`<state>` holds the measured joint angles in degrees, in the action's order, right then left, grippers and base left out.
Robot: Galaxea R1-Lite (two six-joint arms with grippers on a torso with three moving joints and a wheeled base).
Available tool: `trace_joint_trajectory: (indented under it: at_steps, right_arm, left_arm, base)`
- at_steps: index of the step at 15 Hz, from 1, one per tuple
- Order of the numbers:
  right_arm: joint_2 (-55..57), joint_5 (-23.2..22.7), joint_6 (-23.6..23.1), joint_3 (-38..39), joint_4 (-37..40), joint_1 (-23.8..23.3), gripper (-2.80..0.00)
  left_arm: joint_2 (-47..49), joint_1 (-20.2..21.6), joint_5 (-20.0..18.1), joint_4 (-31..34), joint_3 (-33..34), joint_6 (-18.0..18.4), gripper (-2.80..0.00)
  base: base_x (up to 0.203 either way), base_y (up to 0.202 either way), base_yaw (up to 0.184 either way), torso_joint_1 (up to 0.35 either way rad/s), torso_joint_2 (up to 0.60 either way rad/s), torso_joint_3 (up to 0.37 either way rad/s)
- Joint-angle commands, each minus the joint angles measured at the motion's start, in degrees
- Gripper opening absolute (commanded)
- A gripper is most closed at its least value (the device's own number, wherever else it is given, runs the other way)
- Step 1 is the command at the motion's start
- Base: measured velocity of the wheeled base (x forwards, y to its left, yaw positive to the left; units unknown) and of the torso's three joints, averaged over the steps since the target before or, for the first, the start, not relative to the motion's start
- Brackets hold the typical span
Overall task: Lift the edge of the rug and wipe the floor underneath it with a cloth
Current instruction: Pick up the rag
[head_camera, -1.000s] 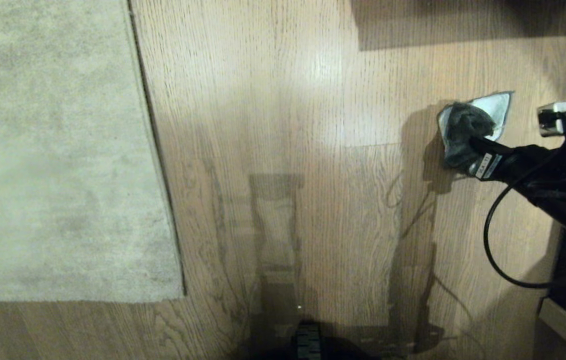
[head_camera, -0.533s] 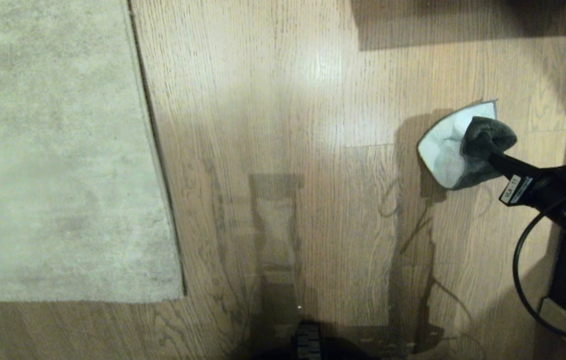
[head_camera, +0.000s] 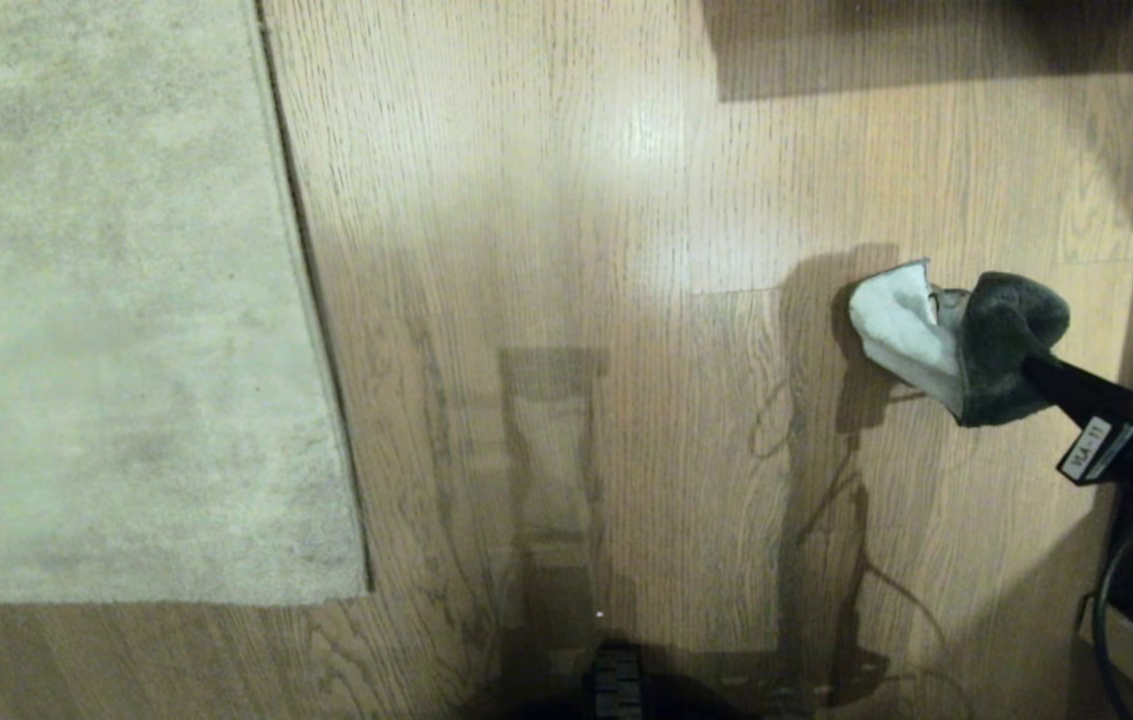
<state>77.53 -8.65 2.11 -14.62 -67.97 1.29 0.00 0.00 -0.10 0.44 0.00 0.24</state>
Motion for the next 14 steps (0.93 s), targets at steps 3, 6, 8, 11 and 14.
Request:
trace_joint_trajectory:
  at_steps: [3, 6, 8, 11, 14]
  right_arm:
    - [-4.53, -0.41, 0.00, 3.57, 0.07, 0.03, -2.80]
    - [-6.08, -0.49, 0.00, 6.07, 0.11, 0.01, -2.80]
    - [-7.21, -0.58, 0.00, 7.32, 0.21, 0.03, -2.80]
    - [-8.59, -0.58, -0.04, 9.25, 0.25, 0.03, -2.80]
    - [-9.79, -0.58, -0.09, 11.76, 0.28, 0.03, -2.80]
  left_arm:
    - [0.09, 0.00, 0.01, 0.00, 0.00, 0.02, -2.80]
    - [0.09, 0.00, 0.01, 0.00, 0.00, 0.02, -2.80]
    - [0.09, 0.00, 0.01, 0.00, 0.00, 0.02, -2.80]
    - [0.09, 0.00, 0.01, 0.00, 0.00, 0.02, -2.80]
    - [0.09, 0.00, 0.01, 0.00, 0.00, 0.02, -2.80]
  base:
    - [0.000, 0.000, 0.000, 0.000, 0.00, 0.000]
    - [0.000, 0.000, 0.000, 0.000, 0.00, 0.000]
    - [0.000, 0.000, 0.000, 0.000, 0.00, 0.000]
    - [0.000, 0.000, 0.000, 0.000, 0.00, 0.000]
    - [0.000, 0.000, 0.000, 0.000, 0.00, 0.000]
